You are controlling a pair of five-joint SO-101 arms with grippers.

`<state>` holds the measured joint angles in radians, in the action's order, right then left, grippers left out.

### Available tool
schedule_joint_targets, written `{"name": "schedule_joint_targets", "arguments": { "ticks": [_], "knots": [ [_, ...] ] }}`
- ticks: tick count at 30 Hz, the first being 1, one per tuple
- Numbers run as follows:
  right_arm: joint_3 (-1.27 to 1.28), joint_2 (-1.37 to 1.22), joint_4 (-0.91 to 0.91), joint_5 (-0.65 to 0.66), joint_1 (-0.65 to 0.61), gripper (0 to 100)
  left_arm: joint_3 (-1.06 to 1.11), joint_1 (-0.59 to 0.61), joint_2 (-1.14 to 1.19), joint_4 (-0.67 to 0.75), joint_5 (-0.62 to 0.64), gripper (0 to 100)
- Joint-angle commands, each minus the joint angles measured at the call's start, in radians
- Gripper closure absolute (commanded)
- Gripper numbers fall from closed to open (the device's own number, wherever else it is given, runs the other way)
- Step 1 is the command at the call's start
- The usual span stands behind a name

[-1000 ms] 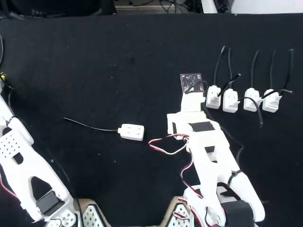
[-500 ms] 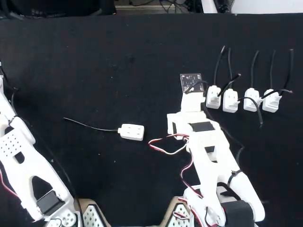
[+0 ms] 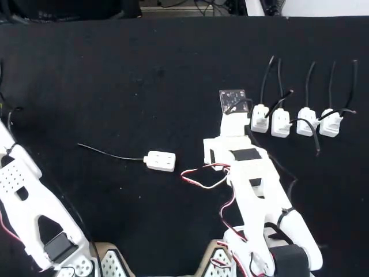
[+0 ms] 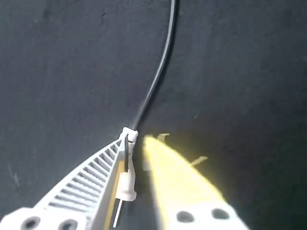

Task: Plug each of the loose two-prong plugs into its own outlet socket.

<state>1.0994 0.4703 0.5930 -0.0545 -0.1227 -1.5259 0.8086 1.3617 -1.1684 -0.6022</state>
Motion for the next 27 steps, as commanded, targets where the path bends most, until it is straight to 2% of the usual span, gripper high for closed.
{"name": "schedule_joint_targets", "arguments": {
  "ticks": [1, 8, 13, 18, 27],
  "knots": [
    [-0.048, 0.031, -0.018, -0.005, 0.020, 78.6, -0.068, 0.030, -0.021, -0.015, -0.003, 78],
    [-0.048, 0.031, -0.018, -0.005, 0.020, 78.6, -0.068, 0.065, -0.031, 0.061, -0.011, 77],
    [-0.048, 0.033, -0.018, -0.005, 0.020, 78.6, -0.025, 0.065, -0.008, 0.080, -0.166, 77],
    [-0.048, 0.031, -0.018, -0.005, 0.020, 78.6, 0.021, 0.062, 0.032, 0.104, -0.167, 77],
    [-0.048, 0.031, -0.018, -0.005, 0.020, 78.6, 0.019, 0.064, 0.041, -0.137, -0.172, 77]
  ]
}}
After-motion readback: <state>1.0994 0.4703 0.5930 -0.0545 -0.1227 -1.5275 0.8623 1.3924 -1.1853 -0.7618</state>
